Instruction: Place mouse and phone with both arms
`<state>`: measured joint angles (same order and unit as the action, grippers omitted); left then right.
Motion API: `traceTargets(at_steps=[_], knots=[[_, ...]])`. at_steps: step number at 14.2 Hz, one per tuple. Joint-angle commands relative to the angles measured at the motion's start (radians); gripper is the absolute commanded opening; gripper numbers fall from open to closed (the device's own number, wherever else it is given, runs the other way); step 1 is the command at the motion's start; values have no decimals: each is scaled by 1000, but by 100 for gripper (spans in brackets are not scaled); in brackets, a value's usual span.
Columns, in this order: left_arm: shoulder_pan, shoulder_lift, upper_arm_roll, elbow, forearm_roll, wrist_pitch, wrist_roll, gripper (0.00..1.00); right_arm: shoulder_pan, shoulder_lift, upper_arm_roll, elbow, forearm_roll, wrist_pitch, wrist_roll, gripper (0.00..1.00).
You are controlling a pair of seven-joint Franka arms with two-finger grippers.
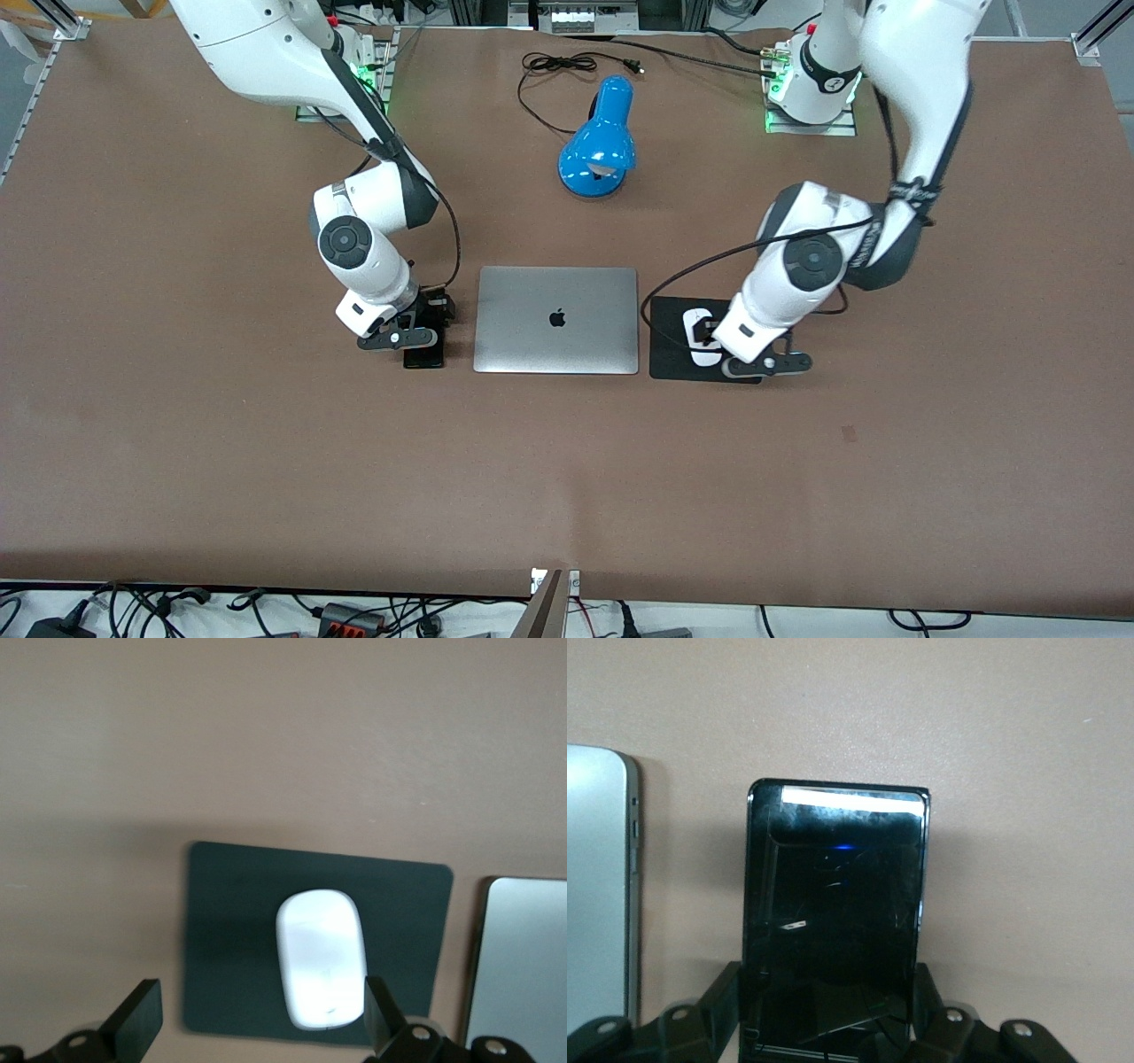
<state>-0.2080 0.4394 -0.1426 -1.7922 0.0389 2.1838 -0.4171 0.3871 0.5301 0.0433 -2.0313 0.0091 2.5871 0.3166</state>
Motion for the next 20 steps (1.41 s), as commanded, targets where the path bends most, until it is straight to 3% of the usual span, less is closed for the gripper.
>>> traceTargets(at_steps=[1,5,7,9,14,18,20], knots=[[67,-21,-6,108,18,-157,133,100,3,2,3,16,17,4,10,100],[102,-54,0,252,18,-306,181,100,-22,-31,0,46,15,-27,-8,100],[149,-65,-11,330,-3,-460,201,100,-71,-77,0,80,14,-114,-19,100],[180,-85,-3,349,-33,-539,240,100,-122,-119,0,162,0,-264,-21,100],[180,-316,127,156,-137,-536,377,100,-301,-261,0,275,6,-487,-39,100],[144,-450,140,35,-53,-538,445,100,-419,-330,0,396,-3,-689,-105,100],[154,-439,140,42,-53,-538,454,100,-461,-370,0,407,-23,-714,-166,100]])
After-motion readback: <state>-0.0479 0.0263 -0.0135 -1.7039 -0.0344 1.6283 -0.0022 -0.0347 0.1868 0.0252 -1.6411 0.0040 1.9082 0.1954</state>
